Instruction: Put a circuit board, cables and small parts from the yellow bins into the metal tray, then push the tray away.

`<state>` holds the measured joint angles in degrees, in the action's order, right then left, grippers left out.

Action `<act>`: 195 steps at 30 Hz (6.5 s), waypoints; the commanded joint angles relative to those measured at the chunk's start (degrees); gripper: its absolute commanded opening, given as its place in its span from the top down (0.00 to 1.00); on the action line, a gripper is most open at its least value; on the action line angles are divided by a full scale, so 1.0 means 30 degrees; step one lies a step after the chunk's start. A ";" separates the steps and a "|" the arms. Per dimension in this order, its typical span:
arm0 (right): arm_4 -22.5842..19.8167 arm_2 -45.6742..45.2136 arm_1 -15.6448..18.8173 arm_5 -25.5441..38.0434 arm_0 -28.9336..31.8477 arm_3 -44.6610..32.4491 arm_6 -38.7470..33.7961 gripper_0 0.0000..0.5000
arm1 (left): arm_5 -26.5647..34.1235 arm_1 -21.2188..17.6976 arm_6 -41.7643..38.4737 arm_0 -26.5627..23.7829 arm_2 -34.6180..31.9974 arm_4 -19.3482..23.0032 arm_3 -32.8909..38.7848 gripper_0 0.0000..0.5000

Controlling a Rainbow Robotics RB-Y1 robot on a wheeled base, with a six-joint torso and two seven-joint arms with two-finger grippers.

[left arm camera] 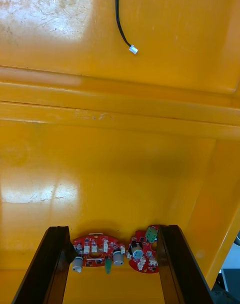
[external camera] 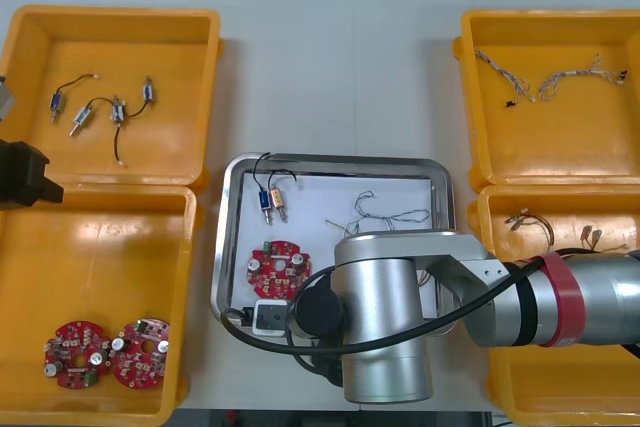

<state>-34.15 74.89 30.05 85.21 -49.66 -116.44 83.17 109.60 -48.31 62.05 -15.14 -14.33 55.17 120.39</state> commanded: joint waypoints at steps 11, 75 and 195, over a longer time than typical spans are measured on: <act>0.0161 0.0260 0.0677 0.0072 -0.1611 -0.0622 0.1455 0.79 | 0.0133 -0.0917 0.1963 0.0359 -0.0440 -0.0168 0.0621 0.00; -0.4907 -0.2611 -0.0085 -0.2096 -0.7411 0.7698 0.7285 0.84 | 0.0133 -0.0917 0.1963 0.0359 -0.0440 -0.0168 0.0621 0.00; -0.2798 -1.4858 0.0911 0.8263 -0.0410 -0.1413 0.3184 0.00 | 0.0133 -0.0917 0.1963 0.0359 -0.0440 -0.0168 0.0621 0.00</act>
<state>-42.86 35.01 30.94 109.71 -53.63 -116.64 98.06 109.61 -48.36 62.07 -15.14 -14.33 55.14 120.46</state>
